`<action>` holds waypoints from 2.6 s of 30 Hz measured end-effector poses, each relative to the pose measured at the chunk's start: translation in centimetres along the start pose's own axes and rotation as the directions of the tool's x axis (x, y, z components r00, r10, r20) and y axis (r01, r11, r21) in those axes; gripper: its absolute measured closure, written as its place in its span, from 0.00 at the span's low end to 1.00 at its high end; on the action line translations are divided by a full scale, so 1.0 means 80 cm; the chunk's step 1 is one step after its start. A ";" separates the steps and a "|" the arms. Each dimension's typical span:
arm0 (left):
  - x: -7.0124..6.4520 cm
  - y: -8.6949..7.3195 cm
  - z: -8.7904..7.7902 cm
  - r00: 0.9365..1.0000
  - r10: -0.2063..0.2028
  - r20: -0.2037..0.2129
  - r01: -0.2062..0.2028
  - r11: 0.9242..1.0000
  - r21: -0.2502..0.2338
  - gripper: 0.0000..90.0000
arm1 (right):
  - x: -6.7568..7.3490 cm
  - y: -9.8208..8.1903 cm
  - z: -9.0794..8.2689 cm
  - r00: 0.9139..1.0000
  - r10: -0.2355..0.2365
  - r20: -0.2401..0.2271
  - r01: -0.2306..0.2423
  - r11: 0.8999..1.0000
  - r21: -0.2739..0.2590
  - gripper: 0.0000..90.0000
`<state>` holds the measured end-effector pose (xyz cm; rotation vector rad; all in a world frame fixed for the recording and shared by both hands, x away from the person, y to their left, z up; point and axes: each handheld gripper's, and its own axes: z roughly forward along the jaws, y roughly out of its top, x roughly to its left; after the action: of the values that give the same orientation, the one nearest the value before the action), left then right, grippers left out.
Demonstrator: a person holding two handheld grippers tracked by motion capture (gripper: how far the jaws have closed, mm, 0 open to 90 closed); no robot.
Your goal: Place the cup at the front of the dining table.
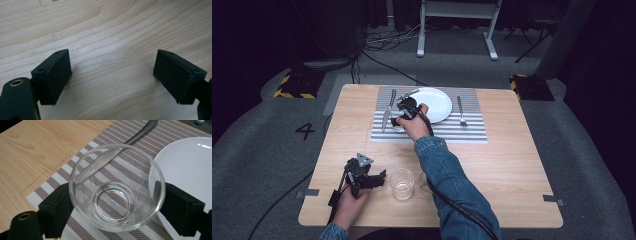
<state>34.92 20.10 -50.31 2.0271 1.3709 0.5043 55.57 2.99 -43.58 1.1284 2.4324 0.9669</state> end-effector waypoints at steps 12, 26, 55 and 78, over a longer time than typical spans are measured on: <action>0.000 0.000 0.000 1.000 0.001 -0.001 -0.001 1.000 -0.001 0.17 | -0.002 0.001 -0.049 1.000 -0.024 -0.005 0.024 0.999 -0.041 0.19; 0.000 0.000 0.000 1.000 0.000 0.000 0.000 1.000 -0.002 0.17 | 0.005 0.001 -0.109 0.996 -0.075 -0.048 0.071 0.994 -0.078 0.20; 0.000 0.000 0.000 1.000 0.000 0.002 0.000 1.000 0.001 0.17 | -0.025 -0.040 -0.221 0.991 -0.131 -0.019 0.128 0.986 -0.110 0.19; 0.000 0.000 0.000 1.000 0.000 0.003 0.000 1.000 0.002 0.17 | -0.073 -0.100 -0.294 0.998 -0.057 0.001 0.057 0.993 -0.106 0.18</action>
<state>34.94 20.09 -50.29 2.0283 1.3705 0.4997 42.92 -15.82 -31.93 1.0169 2.3708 1.0659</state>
